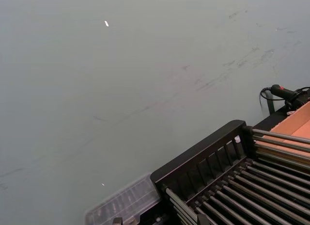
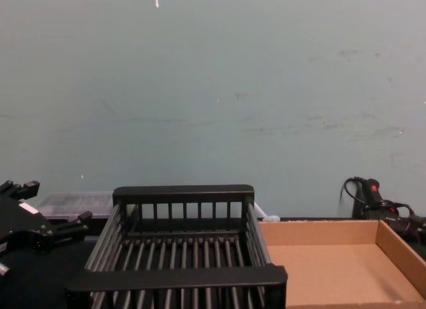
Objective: Pick up the white tape and place it into the black box , Pick up the silver tape and place it into the brown box.
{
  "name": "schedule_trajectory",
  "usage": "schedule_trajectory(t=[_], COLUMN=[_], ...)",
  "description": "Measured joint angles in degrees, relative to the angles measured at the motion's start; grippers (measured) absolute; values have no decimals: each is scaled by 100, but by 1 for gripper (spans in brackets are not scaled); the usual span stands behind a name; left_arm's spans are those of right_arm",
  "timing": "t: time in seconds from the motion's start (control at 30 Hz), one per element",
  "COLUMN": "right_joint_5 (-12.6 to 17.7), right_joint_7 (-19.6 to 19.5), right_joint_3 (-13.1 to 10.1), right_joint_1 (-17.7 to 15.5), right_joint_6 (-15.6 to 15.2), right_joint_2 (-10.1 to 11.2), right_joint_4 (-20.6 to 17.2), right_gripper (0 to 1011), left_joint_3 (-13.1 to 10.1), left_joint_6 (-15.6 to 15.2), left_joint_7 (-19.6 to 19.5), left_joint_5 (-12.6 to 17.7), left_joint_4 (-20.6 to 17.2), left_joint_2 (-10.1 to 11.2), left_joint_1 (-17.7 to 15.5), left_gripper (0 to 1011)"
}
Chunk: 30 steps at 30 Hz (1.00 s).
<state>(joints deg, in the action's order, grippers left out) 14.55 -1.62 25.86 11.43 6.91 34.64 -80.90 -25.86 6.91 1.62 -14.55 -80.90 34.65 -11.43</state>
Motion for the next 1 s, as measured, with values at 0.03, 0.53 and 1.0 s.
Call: schedule_trajectory(t=[0.03,0.53,1.0], right_joint_5=[0,0,141], right_joint_7=[0,0,267], right_joint_3=[0,0,-367], right_joint_1=[0,0,-251], right_joint_6=[0,0,-393], right_joint_2=[0,0,186], right_joint_4=[0,0,-546], right_gripper=[1002,1002,1002], left_joint_3=[0,0,0], left_joint_6=[0,0,0], left_joint_7=[0,1,0], left_joint_5=[0,0,0], left_joint_4=[0,0,0], left_joint_2=[0,0,0], left_joint_1=[0,0,0], left_gripper=[1002,1001,1001])
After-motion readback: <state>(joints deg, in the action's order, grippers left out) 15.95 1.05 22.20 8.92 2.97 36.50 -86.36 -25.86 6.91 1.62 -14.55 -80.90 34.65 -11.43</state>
